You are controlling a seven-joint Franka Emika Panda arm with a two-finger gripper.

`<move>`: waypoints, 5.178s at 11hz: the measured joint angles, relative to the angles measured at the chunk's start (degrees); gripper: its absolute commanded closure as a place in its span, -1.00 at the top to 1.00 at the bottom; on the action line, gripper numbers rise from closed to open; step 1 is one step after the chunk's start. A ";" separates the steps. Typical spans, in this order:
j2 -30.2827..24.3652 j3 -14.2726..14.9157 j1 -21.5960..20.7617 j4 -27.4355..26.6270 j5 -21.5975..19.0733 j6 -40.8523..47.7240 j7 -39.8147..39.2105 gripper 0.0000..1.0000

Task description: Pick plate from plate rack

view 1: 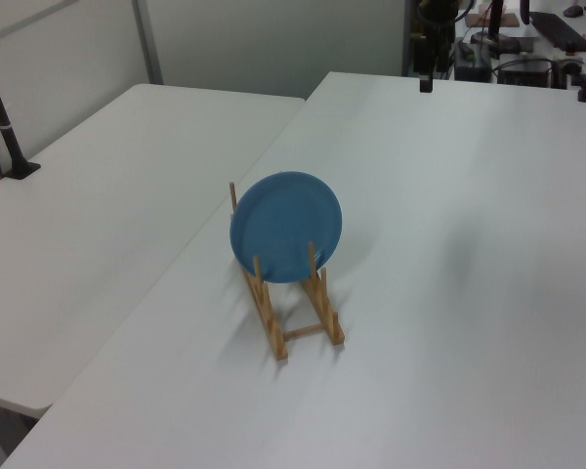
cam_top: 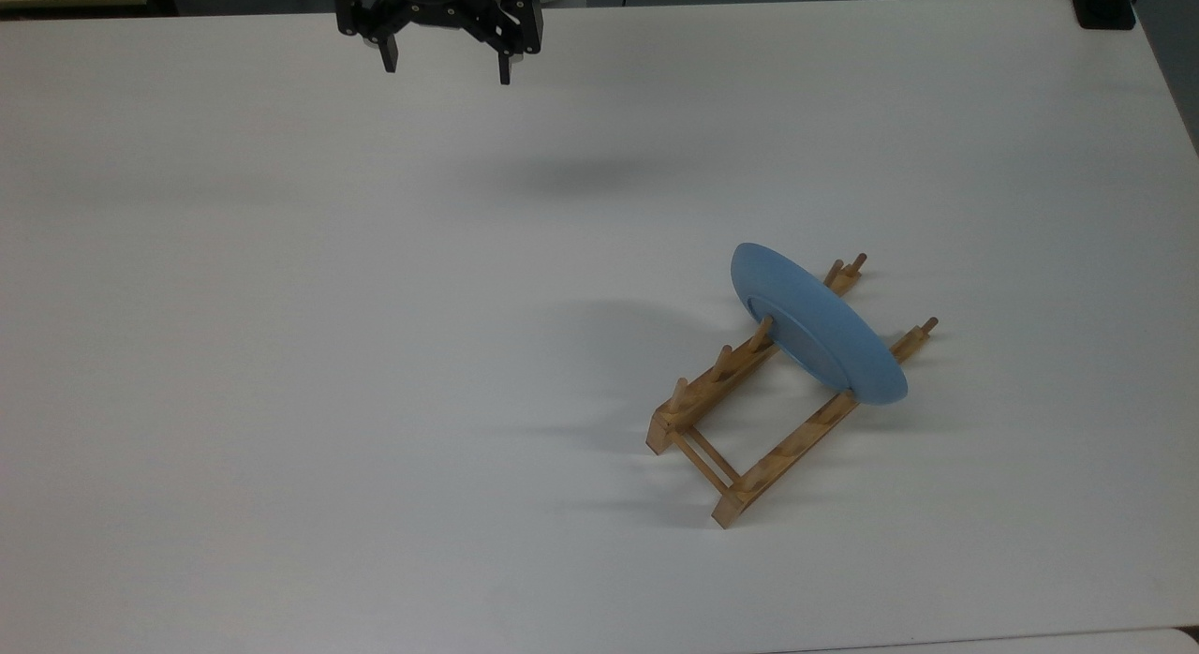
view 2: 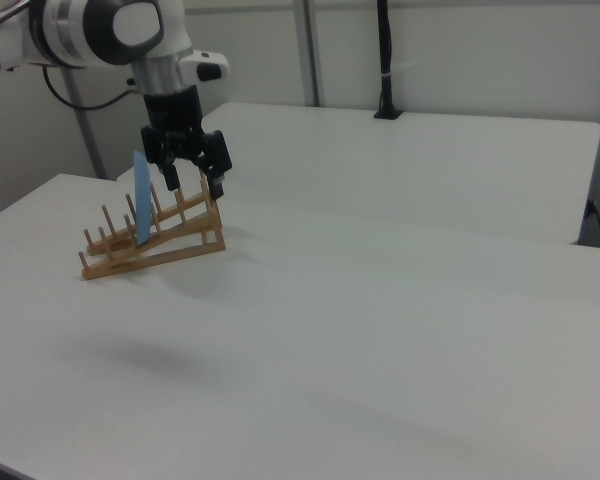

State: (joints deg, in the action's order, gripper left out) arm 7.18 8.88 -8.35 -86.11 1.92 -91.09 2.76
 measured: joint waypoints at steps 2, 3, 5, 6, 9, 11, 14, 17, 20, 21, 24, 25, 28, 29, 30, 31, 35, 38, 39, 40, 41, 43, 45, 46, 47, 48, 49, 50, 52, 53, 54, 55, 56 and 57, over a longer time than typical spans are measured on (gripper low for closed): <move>-0.02 -0.17 -0.08 1.73 0.00 -1.28 0.00 1.00; -0.01 -0.48 -0.73 2.09 0.00 -4.86 0.00 1.00; 0.53 -0.70 -3.88 2.08 0.62 -11.61 0.00 1.00; 1.27 -0.74 -6.15 2.41 2.47 -14.18 0.53 1.00; 7.29 -0.71 -11.92 9.03 7.49 -16.64 3.45 1.00; 12.20 0.86 -17.08 13.08 9.04 -18.96 3.64 1.00; 16.41 4.11 -25.70 14.97 10.83 -19.73 5.31 0.88; 21.56 4.25 -28.93 16.23 18.50 -23.03 12.04 0.70; 25.00 4.28 -29.41 16.85 24.80 -26.59 14.84 0.43; 25.14 4.27 -30.16 17.05 25.95 -26.60 14.86 0.35; 25.17 4.21 -31.83 17.28 31.31 -26.60 16.38 -0.01; 25.25 3.93 -31.85 17.27 33.58 -26.60 16.56 -0.01; 25.75 3.55 -31.86 16.97 36.15 -26.60 16.65 -0.36; 25.94 3.54 -31.85 16.76 36.60 -26.59 16.65 -0.51; 26.16 3.54 -31.85 16.51 36.79 -26.59 16.65 -0.71; 26.39 3.48 -31.85 16.36 36.84 -26.59 16.65 -0.92; 26.54 3.16 -31.84 16.31 36.89 -26.56 16.70 -1.00; 26.53 3.16 -31.80 16.42 37.96 -26.56 16.71 -1.00; 26.48 3.16 -31.79 16.48 38.07 -26.56 16.71 -1.00; 26.39 3.16 -31.77 16.50 38.10 -26.56 16.71 -1.00; 26.19 3.16 -31.72 16.58 38.19 -26.56 16.71 -1.00; 25.03 3.25 -31.52 16.88 38.31 -26.55 17.04 -1.00; 22.14 3.29 -31.25 17.11 38.21 -26.55 19.47 -1.00; 20.73 3.29 -30.90 17.11 37.28 -26.55 20.91 -1.00; 19.58 3.29 -30.37 17.11 36.16 -26.55 22.97 -1.00; 18.69 3.29 -29.48 17.10 34.72 -26.55 25.91 -1.00; 17.84 3.30 -27.86 17.10 31.30 -27.11 28.93 -1.00; 17.08 3.44 -25.75 17.08 25.03 -28.51 30.83 -1.00; 15.42 5.20 -20.31 15.91 6.03 -29.14 30.61 -1.00; 14.37 7.36 -17.76 13.87 -4.30 -28.42 26.14 -1.00; 13.45 9.70 -15.76 11.45 -13.14 -25.03 19.83 -1.00; 12.77 12.06 -14.08 9.37 -19.13 -19.41 13.30 -1.00; 12.46 14.39 -12.93 7.42 -22.28 -13.93 6.78 -1.00; 12.34 16.75 -12.17 5.08 -23.49 -9.63 -0.98 -1.00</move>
State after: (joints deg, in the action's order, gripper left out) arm 19.52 25.63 -20.52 -81.03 -21.56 -100.71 1.78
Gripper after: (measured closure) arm 0.925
